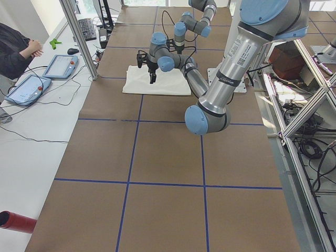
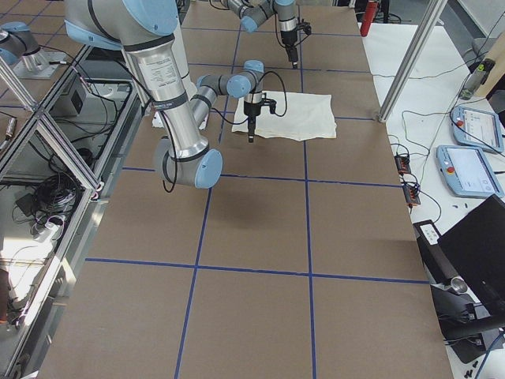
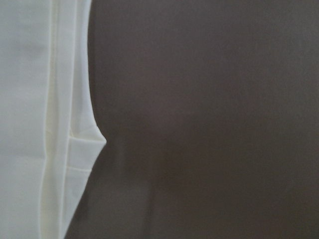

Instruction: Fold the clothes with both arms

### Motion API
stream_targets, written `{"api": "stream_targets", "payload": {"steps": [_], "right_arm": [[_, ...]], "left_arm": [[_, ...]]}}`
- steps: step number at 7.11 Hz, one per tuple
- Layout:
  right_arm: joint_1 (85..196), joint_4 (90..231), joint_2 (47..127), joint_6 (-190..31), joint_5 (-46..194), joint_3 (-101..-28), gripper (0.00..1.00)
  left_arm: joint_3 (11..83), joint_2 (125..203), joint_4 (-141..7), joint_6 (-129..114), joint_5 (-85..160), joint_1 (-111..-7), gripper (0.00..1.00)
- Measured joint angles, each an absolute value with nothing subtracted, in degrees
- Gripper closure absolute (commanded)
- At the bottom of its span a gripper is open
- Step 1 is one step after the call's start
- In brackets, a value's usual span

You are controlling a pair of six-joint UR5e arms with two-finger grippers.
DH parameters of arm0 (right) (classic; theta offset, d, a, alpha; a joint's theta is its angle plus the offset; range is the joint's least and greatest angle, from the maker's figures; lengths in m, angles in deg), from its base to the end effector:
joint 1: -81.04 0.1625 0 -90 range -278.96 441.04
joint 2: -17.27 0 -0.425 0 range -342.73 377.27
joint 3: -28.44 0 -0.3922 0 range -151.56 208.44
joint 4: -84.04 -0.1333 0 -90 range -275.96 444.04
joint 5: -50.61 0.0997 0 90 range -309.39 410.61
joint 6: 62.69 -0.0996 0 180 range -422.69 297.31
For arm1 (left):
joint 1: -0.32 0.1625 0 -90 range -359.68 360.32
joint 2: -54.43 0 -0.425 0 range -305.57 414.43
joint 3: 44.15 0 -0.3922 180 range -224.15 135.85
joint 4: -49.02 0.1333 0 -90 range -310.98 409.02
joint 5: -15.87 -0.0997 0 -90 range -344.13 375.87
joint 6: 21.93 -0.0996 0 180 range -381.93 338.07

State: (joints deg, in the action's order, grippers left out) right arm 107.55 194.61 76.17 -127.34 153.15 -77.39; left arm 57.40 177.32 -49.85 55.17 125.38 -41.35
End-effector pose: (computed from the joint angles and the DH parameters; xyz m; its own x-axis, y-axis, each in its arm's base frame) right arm -0.5048 -0.3766 0.2828 0.8742 -0.0310 0.4845 0.0275 0.9995 0.0143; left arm 0.4158 -0.5040 0.2209 0.5303 -0.1903 -0.8262 0.3162 0.9486 -0.0155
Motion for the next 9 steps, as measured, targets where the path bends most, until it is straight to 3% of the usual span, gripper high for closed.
{"api": "stream_targets", "payload": {"steps": [4, 9], "right_arm": [[113.4, 184.3, 73.0, -124.3, 157.9, -77.4, 0.0], [113.6, 174.9, 76.0, -129.7, 159.8, -78.8, 0.0]], "left_arm": [[58.7, 175.9, -50.9, 59.2, 126.3, -39.0, 0.0], [63.9, 171.3, -46.4, 87.5, 117.8, -20.3, 0.0]]}}
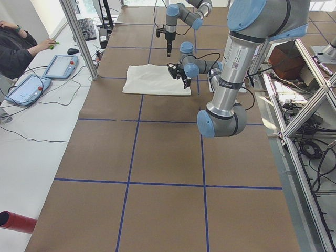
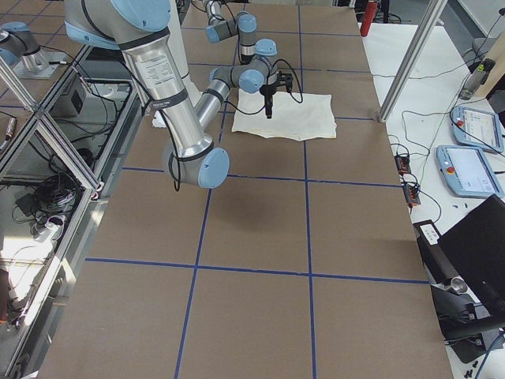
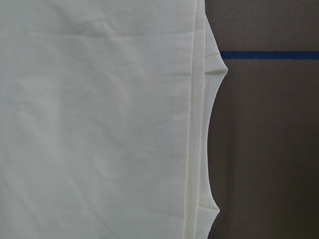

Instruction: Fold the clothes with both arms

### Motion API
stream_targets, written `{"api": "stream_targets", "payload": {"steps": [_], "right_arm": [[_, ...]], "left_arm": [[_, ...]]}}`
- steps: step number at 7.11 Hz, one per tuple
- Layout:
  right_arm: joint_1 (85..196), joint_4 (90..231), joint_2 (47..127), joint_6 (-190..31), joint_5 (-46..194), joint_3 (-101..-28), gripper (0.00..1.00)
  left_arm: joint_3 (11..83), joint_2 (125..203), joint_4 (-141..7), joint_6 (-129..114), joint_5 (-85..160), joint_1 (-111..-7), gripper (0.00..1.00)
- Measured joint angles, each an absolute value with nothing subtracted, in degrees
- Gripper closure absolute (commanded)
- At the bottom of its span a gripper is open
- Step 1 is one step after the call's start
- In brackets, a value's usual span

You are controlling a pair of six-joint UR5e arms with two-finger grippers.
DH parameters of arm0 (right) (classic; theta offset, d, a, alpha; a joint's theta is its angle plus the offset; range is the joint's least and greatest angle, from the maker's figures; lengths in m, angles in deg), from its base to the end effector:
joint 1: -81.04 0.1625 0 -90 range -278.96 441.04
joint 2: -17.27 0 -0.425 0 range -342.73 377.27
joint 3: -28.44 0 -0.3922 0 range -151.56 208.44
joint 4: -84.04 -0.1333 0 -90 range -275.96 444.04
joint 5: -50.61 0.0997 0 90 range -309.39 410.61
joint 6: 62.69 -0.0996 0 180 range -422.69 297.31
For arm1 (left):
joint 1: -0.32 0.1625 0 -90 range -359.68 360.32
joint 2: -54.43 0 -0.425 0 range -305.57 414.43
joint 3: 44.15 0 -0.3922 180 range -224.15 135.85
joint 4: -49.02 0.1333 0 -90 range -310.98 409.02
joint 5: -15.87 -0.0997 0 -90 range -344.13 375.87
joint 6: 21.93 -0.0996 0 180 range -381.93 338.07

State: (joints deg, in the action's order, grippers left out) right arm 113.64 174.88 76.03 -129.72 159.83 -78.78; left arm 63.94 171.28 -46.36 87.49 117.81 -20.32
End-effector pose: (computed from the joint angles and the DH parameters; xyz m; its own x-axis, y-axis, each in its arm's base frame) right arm -0.4658 -0.4172 0.2221 0.6414 -0.0272 0.7667 -0.0582 0.9948 0.0840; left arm 0.5295 -0.3199 0.2501 0.4984 -0.5353 -0.6819 0.3834 0.8416 -0.3805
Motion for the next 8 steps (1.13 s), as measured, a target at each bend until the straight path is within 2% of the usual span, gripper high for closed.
{"api": "stream_targets", "payload": {"steps": [2, 4, 8], "right_arm": [[113.1, 172.9, 76.8, -130.7, 159.8, -78.7, 0.0], [113.0, 172.7, 76.8, -131.0, 159.8, -78.6, 0.0], [113.1, 172.7, 76.9, -131.1, 159.8, -78.6, 0.0]], "left_arm": [[63.8, 170.1, -44.6, 90.4, 114.9, -17.2, 0.09], [63.4, 169.5, -44.3, 91.4, 114.3, -16.0, 0.3], [63.2, 169.2, -44.2, 91.5, 113.6, -15.7, 0.55]]}}
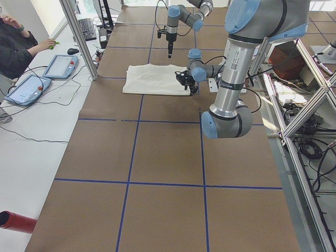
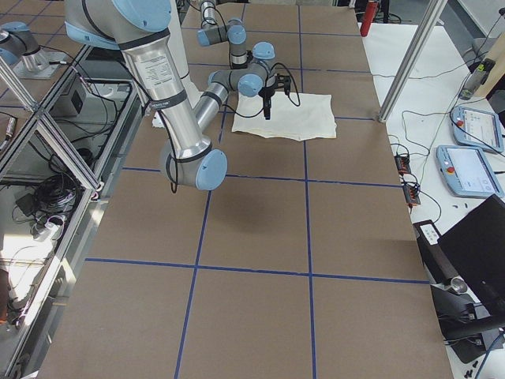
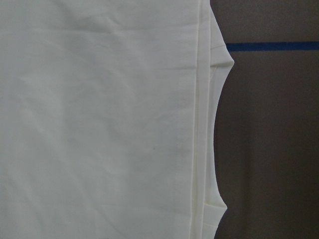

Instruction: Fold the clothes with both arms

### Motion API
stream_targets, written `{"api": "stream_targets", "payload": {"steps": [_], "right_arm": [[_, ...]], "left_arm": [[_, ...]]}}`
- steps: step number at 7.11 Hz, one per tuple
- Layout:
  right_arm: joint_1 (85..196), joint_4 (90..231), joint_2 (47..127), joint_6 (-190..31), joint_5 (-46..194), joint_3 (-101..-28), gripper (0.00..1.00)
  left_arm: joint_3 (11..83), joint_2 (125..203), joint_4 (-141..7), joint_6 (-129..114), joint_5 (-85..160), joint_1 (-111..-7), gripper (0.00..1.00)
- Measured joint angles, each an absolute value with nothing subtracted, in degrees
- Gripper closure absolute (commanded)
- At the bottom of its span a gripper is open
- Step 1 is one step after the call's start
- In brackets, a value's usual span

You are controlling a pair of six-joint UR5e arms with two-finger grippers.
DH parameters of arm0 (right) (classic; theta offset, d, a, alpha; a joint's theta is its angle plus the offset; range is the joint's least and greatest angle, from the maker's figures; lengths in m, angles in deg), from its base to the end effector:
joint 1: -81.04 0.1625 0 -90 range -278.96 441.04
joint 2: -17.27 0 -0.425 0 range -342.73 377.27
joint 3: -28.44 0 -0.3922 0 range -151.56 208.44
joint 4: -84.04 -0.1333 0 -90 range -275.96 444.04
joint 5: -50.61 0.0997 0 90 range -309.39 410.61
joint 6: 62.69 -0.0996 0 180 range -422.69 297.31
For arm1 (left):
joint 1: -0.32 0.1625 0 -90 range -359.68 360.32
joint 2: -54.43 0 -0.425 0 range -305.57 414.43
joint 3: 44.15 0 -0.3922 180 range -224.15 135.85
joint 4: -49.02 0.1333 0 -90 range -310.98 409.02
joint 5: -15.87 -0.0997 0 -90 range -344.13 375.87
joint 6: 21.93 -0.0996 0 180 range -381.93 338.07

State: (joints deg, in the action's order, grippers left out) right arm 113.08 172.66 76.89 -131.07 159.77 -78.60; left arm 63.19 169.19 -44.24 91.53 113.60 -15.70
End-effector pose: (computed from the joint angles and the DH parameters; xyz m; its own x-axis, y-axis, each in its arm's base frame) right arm -0.4694 -0.4125 0.2273 0.6266 -0.0184 0.7791 -0.0655 0.9949 0.0762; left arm 0.5525 -0.2834 0.2839 0.5473 -0.5676 -0.6151 0.4353 0.8207 -0.3700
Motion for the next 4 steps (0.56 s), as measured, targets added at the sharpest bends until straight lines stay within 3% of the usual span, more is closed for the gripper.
{"api": "stream_targets", "payload": {"steps": [3, 4], "right_arm": [[113.2, 172.7, 76.9, -131.1, 159.8, -78.7, 0.0], [113.2, 172.7, 76.9, -131.1, 159.8, -78.7, 0.0]], "left_arm": [[63.2, 169.1, -44.2, 91.5, 113.5, -15.1, 0.57], [63.2, 169.1, -44.2, 91.5, 113.5, -14.7, 0.63]]}}
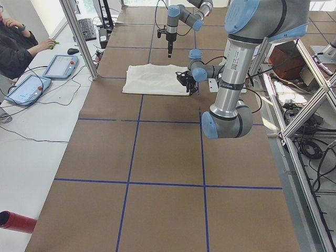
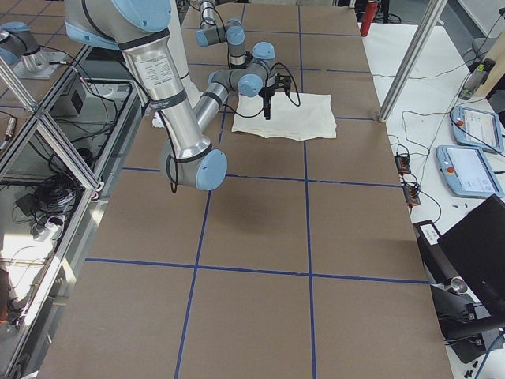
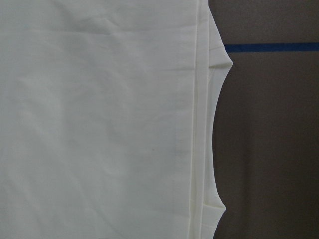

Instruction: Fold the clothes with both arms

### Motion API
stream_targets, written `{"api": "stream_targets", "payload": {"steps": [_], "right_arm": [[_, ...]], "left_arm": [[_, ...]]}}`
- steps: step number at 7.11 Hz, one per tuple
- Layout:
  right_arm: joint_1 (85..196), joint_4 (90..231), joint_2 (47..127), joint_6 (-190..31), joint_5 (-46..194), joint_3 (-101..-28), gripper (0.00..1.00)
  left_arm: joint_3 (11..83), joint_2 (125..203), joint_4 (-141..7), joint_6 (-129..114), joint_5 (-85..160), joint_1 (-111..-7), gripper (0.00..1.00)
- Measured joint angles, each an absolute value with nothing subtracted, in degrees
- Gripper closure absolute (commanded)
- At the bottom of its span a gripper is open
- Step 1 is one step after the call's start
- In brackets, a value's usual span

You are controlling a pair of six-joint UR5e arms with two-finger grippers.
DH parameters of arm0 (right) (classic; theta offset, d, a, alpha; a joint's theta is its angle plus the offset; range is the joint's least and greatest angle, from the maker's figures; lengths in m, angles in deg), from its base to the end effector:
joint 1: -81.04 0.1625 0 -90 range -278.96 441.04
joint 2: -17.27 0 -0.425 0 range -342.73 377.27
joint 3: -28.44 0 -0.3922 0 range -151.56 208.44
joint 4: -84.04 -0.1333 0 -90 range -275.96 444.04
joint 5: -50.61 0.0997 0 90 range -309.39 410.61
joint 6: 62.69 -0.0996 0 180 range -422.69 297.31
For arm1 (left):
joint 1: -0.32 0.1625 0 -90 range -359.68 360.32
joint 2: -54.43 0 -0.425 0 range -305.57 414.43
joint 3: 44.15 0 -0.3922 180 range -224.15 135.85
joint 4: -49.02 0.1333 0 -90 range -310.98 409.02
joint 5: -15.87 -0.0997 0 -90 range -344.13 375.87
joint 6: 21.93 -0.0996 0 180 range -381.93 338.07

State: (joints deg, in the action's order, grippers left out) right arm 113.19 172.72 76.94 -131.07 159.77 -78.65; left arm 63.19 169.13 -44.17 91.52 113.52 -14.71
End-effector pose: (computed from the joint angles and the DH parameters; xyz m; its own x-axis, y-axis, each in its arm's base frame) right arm -0.4684 -0.4132 0.2276 0.6273 -0.0168 0.7786 -0.0674 0.9948 0.0758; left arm 0.5572 -0.2739 0.2847 0.5580 -0.5582 -0.6140 0.4227 0.8279 -0.3685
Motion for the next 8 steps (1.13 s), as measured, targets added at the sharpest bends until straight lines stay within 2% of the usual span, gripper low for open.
{"api": "stream_targets", "payload": {"steps": [2, 3, 8], "right_arm": [[113.2, 172.7, 76.9, -131.1, 159.8, -78.7, 0.0], [113.2, 172.8, 77.0, -131.1, 159.8, -78.7, 0.0], [110.8, 172.7, 77.4, -139.8, 159.4, -78.9, 0.0]], "left_arm": [[63.2, 169.1, -44.1, 91.5, 113.5, -14.4, 0.97], [63.2, 169.1, -44.0, 91.4, 113.5, -14.4, 1.0], [65.1, 169.5, -43.5, 90.6, 113.7, -14.3, 1.0]]}}
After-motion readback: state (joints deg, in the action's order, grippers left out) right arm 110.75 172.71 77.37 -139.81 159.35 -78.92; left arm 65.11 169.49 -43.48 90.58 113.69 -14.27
